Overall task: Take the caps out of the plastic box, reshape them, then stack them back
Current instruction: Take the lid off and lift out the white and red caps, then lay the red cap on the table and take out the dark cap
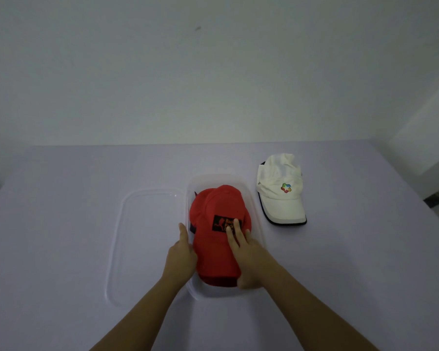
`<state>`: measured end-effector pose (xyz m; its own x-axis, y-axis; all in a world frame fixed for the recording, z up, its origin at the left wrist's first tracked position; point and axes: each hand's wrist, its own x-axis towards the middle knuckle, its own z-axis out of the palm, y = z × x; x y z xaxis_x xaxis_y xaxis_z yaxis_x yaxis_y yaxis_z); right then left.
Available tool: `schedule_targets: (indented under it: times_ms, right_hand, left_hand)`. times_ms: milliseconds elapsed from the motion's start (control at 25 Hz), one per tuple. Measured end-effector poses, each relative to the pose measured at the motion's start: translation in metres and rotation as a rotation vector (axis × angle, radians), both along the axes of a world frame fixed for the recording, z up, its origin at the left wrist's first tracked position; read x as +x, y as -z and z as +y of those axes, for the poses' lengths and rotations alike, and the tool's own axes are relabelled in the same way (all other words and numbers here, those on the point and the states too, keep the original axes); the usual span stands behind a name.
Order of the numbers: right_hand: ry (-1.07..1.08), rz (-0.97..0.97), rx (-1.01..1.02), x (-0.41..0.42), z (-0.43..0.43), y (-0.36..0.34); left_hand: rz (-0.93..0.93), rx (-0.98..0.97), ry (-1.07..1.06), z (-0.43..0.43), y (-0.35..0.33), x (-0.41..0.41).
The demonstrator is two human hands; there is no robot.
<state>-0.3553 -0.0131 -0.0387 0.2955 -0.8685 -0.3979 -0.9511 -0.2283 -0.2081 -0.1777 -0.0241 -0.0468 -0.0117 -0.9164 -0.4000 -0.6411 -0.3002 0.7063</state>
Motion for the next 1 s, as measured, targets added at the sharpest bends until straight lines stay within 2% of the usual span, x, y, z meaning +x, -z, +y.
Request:
schedule_targets:
  times_ms: [80, 160, 280, 440, 480, 520, 640, 720, 840, 920, 1000]
  right_hand:
    - [0.077, -0.123, 0.018, -0.001, 0.001, -0.006]
    - [0.131, -0.207, -0.061, 0.001, 0.006, -0.016]
    - [0.145, -0.293, -0.224, -0.001, 0.015, -0.033]
    - [0.161, -0.35, -0.462, -0.008, 0.023, -0.06]
    - [0.153, -0.35, -0.557, -0.013, 0.023, -0.063]
    - [0.137, -0.357, -0.626, -0.019, 0.023, -0.066]
    - [0.122, -0.394, -0.832, -0.051, 0.025, -0.073]
    - [0.171, -0.428, -0.946, -0.085, 0.028, -0.074]
    - [0.37, -0.498, -0.956, -0.149, 0.034, -0.071]
    - [0.485, -0.482, -0.924, -0.197, 0.039, -0.062]
    - [0.506, -0.423, -0.898, -0.251, 0.047, -0.04]
  left_hand:
    - [0.02, 0.012, -0.023, -0.001, 0.0, 0.001]
    - [-0.008, -0.105, -0.098, -0.002, -0.007, 0.0]
    - [0.088, -0.279, -0.283, -0.008, -0.04, -0.01]
    - [0.382, -0.001, -0.413, -0.035, -0.08, -0.027]
    - [0.437, 0.017, -0.421, -0.039, -0.089, -0.035]
    - [0.476, -0.001, -0.422, -0.041, -0.097, -0.044]
    - [0.558, -0.216, -0.391, -0.033, -0.127, -0.092]
    - [0.598, -0.314, -0.333, -0.023, -0.143, -0.132]
    - [0.678, -0.339, -0.247, -0.023, -0.14, -0.196]
    - [0.683, -0.301, -0.169, -0.023, -0.126, -0.244]
    - [0.662, -0.254, -0.109, -0.02, -0.107, -0.298]
